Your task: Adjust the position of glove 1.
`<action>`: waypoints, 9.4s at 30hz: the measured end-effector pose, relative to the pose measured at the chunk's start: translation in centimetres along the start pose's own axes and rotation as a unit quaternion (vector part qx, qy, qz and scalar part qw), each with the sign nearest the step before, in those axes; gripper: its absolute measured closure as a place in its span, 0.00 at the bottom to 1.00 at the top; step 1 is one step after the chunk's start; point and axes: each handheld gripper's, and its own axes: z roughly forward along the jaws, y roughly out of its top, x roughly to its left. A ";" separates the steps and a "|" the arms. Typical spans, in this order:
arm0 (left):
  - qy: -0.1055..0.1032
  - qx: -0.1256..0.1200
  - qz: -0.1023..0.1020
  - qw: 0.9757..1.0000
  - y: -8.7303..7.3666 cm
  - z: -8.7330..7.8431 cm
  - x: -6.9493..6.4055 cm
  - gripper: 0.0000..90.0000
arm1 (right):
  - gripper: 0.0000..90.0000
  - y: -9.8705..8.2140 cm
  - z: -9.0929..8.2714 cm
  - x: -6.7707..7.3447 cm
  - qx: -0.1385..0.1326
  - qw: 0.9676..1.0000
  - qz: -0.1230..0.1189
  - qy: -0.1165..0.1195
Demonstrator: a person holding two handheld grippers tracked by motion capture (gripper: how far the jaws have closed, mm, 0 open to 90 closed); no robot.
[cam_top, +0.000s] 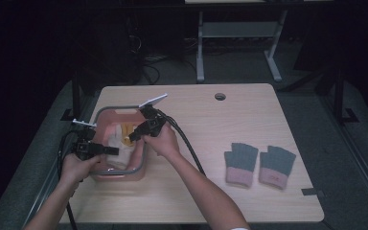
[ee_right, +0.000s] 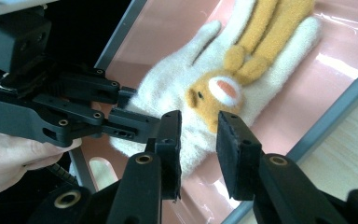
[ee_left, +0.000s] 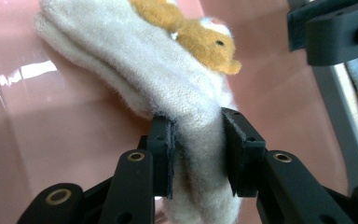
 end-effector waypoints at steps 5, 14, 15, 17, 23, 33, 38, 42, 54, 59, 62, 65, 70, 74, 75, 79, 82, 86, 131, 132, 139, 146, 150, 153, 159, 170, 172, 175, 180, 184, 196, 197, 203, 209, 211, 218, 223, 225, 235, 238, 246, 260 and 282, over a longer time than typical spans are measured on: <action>0.002 0.006 0.002 1.000 0.0 0.1 0.0 0.71 | 0.78 0.0 0.0 0.0 -0.002 1.000 0.001 0.002; 0.013 -0.016 0.003 1.000 0.6 -1.5 -0.3 0.63 | 0.77 -0.2 -0.4 -0.1 -0.011 1.000 0.000 0.007; 0.015 -0.019 0.003 1.000 0.7 -1.8 -0.3 0.63 | 0.77 -0.2 -0.6 -0.1 -0.011 1.000 0.000 0.011; 0.017 -0.026 0.008 0.999 0.9 -2.2 -0.4 0.64 | 0.76 -0.3 -0.8 -0.1 -0.014 1.000 0.002 0.011; 0.034 -0.012 0.035 0.999 1.0 -1.8 -1.0 0.74 | 0.76 -0.5 -1.4 -0.2 -0.022 1.000 0.001 0.017; 0.087 0.042 0.075 0.993 1.0 0.0 -1.3 0.77 | 0.76 -0.7 -2.2 -0.3 -0.028 0.999 -0.002 0.020; 0.106 0.070 0.089 0.988 1.0 0.7 -1.4 0.76 | 0.76 -0.8 -2.2 -0.3 -0.028 0.999 0.000 0.022; 0.116 0.075 0.088 0.987 1.0 1.1 -1.5 0.75 | 0.75 -0.9 -2.2 -0.3 -0.028 0.999 -0.003 0.023; 0.101 0.030 0.081 0.991 1.3 -0.9 -1.4 0.68 | 0.73 -1.2 -3.3 -0.4 -0.034 0.999 -0.004 0.028; 0.077 0.008 0.082 0.994 1.5 -1.7 -1.9 0.64 | 0.71 -1.3 -4.2 -0.4 -0.041 0.999 -0.008 0.026; 0.060 -0.004 0.084 0.995 1.6 -2.0 -2.7 0.62 | 0.70 -1.5 -5.0 -0.5 -0.046 0.999 -0.009 0.023; 0.047 -0.016 0.085 0.995 1.7 -2.2 -3.2 0.60 | 0.69 -1.7 -5.6 -0.6 -0.049 0.998 -0.012 0.023; 0.048 -0.020 0.094 0.994 1.9 -2.2 -3.9 0.56 | 0.67 -2.0 -6.6 -0.7 -0.058 0.998 -0.016 0.022; 0.042 -0.031 0.094 0.994 2.1 -2.3 -4.3 0.53 | 0.65 -2.4 -7.6 -0.8 -0.065 0.998 -0.016 0.020; 0.042 -0.031 0.094 0.994 2.1 -2.3 -4.3 0.52 | 0.65 -2.4 -7.6 -0.8 -0.065 0.998 -0.016 0.020; 0.032 -0.042 0.096 0.994 2.3 -2.5 -5.1 0.49 | 0.63 -2.9 -8.7 -1.3 -0.075 0.997 -0.014 0.025; 0.024 -0.042 0.102 0.994 2.4 -2.4 -5.6 0.47 | 0.63 -3.2 -9.3 -1.5 -0.079 0.997 -0.013 0.025; 0.018 -0.050 0.106 0.993 2.6 -2.4 -6.3 0.45 | 0.62 -3.6 -10.1 -1.9 -0.084 0.996 -0.009 0.022; -0.034 -0.079 0.152 0.985 3.5 0.4 -14.0 0.24 | 0.48 -9.4 -18.2 -5.0 -0.129 0.991 0.021 -0.012; -0.035 -0.078 0.154 0.984 3.5 0.6 -14.2 0.23 | 0.47 -9.6 -18.4 -5.2 -0.131 0.991 0.022 -0.015; -0.040 -0.074 0.162 0.983 3.6 1.4 -15.3 0.22 | 0.45 -10.6 -19.1 -5.9 -0.137 0.990 0.026 -0.025; -0.043 -0.074 0.169 0.982 3.5 1.9 -16.3 0.21 | 0.45 -11.5 -19.6 -6.2 -0.126 0.991 0.025 -0.029; -0.045 -0.072 0.176 0.981 3.5 2.4 -17.0 0.21 | 0.44 -12.2 -20.1 -6.8 -0.128 0.991 0.027 -0.037; -0.047 -0.067 0.182 0.980 3.5 2.9 -17.6 0.21 | 0.44 -12.7 -20.7 -7.2 -0.133 0.990 0.031 -0.040; -0.054 -0.061 0.190 0.978 3.4 3.7 -18.6 0.21 | 0.44 -13.7 -21.9 -8.0 -0.140 0.988 0.040 -0.052; -0.061 -0.051 0.204 0.976 2.8 5.1 -20.4 0.21 | 0.44 -15.9 -24.0 -9.4 -0.141 0.985 0.046 -0.083; -0.066 -0.052 0.202 0.976 2.7 5.3 -20.8 0.21 | 0.44 -16.5 -24.3 -10.0 -0.139 0.985 0.054 -0.090; -0.068 -0.051 0.207 0.975 2.6 5.7 -21.2 0.20 | 0.45 -17.2 -24.8 -10.5 -0.138 0.984 0.054 -0.103; -0.072 -0.047 0.215 0.973 2.1 6.5 -22.1 0.20 | 0.45 -18.3 -25.5 -11.1 -0.138 0.981 0.056 -0.121; -0.068 -0.043 0.224 0.971 1.7 7.1 -22.6 0.20 | 0.45 -19.1 -26.1 -11.6 -0.131 0.981 0.054 -0.133; -0.079 -0.039 0.234 0.968 0.9 9.0 -24.0 0.20 | 0.46 -21.4 -27.9 -13.3 -0.118 0.975 0.056 -0.179; -0.081 -0.038 0.235 0.968 0.8 9.2 -24.2 0.20 | 0.46 -21.6 -28.0 -13.4 -0.117 0.974 0.056 -0.183; -0.084 -0.033 0.242 0.966 0.4 9.7 -24.6 0.20 | 0.47 -22.8 -28.0 -14.2 -0.110 0.970 0.056 -0.210; -0.093 -0.031 0.239 0.966 -0.2 10.3 -25.1 0.21 | 0.50 -24.1 -28.1 -15.1 -0.098 0.966 0.063 -0.231; -0.097 -0.027 0.240 0.965 -0.4 10.5 -25.3 0.21 | 0.51 -24.8 -28.4 -15.6 -0.099 0.963 0.071 -0.241; -0.106 -0.031 0.237 0.965 -0.4 10.8 -25.5 0.21 | 0.52 -26.0 -28.3 -16.8 -0.093 0.957 0.092 -0.258; -0.109 -0.029 0.237 0.965 -0.6 11.1 -25.5 0.21 | 0.52 -26.4 -27.9 -17.8 -0.081 0.953 0.101 -0.275; -0.109 -0.029 0.235 0.965 -0.6 11.2 -25.5 0.21 | 0.53 -26.6 -27.8 -18.3 -0.076 0.950 0.103 -0.283; -0.116 -0.019 0.233 0.965 -0.8 11.9 -25.8 0.21 | 0.56 -27.2 -26.9 -18.7 -0.051 0.939 0.093 -0.328; -0.118 -0.018 0.232 0.965 -1.0 12.2 -25.9 0.21 | 0.59 -27.0 -26.6 -18.6 -0.046 0.936 0.095 -0.336; -0.125 -0.017 0.232 0.965 -1.5 12.5 -26.2 0.21 | 0.74 -26.4 -26.4 -18.7 -0.033 0.935 0.102 -0.339; -0.122 -0.023 0.227 0.966 -1.1 12.1 -25.7 0.22 | 0.89 -26.5 -26.8 -19.0 -0.046 0.941 0.109 -0.317; -0.119 -0.032 0.227 0.966 -0.9 11.7 -25.6 0.22 | 0.94 -25.4 -28.5 -15.4 -0.080 0.949 0.086 -0.292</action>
